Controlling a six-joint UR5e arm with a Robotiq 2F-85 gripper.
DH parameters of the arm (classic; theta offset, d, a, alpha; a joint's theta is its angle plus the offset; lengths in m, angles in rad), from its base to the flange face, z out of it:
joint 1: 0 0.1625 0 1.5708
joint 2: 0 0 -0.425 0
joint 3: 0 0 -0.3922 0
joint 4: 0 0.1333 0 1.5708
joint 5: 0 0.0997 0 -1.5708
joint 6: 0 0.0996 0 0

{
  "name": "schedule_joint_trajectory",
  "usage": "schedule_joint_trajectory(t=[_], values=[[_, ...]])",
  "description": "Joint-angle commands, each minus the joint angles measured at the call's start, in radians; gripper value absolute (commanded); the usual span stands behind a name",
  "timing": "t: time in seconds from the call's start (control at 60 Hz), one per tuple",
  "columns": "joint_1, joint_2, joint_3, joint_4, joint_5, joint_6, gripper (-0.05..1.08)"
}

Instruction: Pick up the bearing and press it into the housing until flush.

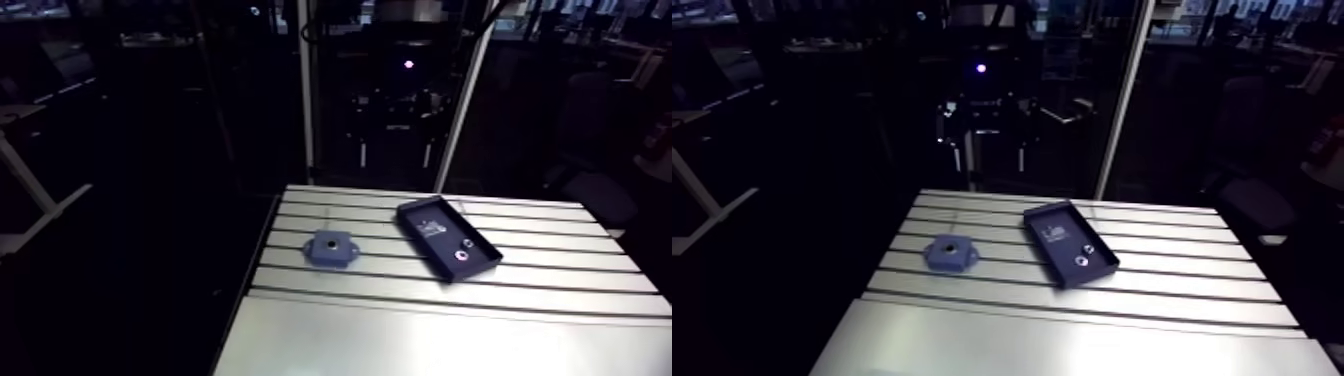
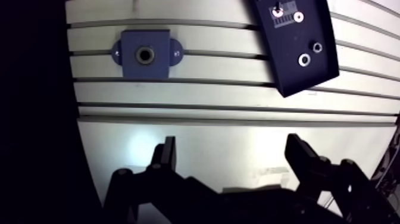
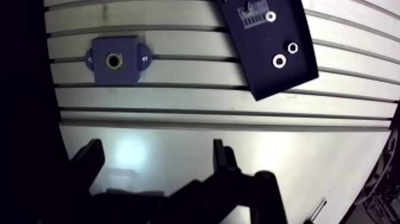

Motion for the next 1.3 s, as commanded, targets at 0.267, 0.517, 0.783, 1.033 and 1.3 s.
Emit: schedule_joint_trajectory(t=[0.267,0.517,0.783,1.033,1.3], values=[[-0.094,-0.075,-0.059,0.063,0.014,-0.080,0.01],[-0.086,-0.077,-0.058,0.056,0.008,-0.079,0.01],[-0.092,-0.082,-0.066,0.054,0.014,-0.080,0.01],[-0.090,-0.098,-0.076,0.062,0.008,-0.080,0.01],[-0.083,-0.103,-0.077,0.064,0.007,-0.080,0.01]])
